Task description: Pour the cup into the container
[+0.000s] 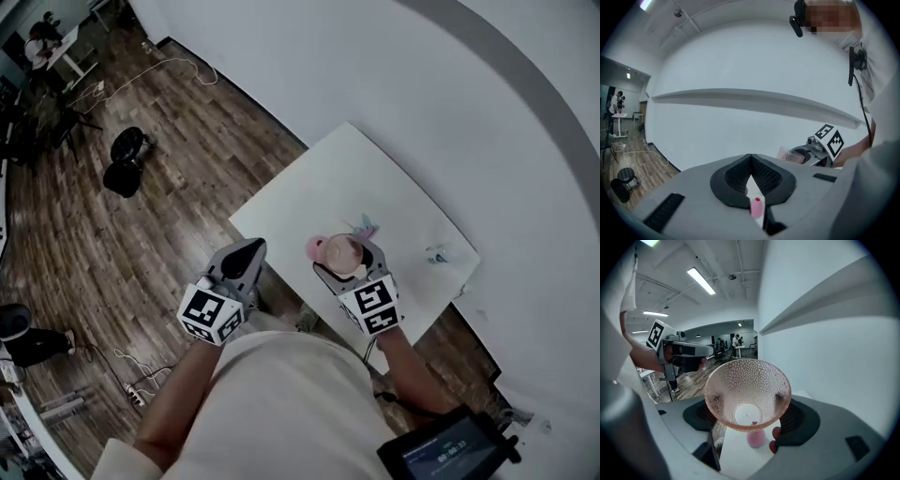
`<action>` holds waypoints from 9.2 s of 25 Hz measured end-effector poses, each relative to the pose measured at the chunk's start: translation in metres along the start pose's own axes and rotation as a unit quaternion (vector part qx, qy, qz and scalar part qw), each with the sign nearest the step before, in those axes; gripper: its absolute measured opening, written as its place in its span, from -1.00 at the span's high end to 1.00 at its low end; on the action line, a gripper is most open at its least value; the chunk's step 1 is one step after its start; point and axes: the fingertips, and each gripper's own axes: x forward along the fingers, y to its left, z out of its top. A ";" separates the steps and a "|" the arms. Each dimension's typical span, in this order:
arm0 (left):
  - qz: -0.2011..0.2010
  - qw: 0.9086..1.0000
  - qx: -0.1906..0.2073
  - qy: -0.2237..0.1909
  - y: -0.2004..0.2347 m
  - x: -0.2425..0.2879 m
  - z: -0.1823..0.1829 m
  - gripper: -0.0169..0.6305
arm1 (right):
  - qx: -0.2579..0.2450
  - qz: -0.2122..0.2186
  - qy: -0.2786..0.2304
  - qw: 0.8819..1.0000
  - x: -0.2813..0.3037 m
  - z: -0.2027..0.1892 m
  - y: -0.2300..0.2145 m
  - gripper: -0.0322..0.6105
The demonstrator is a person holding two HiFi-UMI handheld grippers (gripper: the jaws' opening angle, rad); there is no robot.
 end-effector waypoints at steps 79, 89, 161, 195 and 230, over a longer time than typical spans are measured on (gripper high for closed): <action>0.350 0.937 -0.004 0.002 0.122 -0.248 0.004 0.92 | -0.120 0.354 -0.073 0.925 0.148 0.136 0.281 -0.24; 0.378 0.926 -0.002 0.010 0.129 -0.275 -0.001 0.92 | -0.131 0.378 -0.077 0.913 0.156 0.140 0.308 -0.24; 0.390 0.920 0.016 0.022 0.135 -0.254 -0.001 0.92 | -0.133 0.387 -0.074 0.910 0.167 0.137 0.290 -0.24; 0.317 0.948 0.004 0.001 0.122 -0.226 0.024 0.92 | -0.156 0.317 -0.073 0.933 0.131 0.173 0.268 -0.24; 0.358 0.934 0.016 -0.013 0.107 -0.247 -0.004 0.92 | -0.168 0.344 -0.088 0.919 0.119 0.147 0.291 -0.24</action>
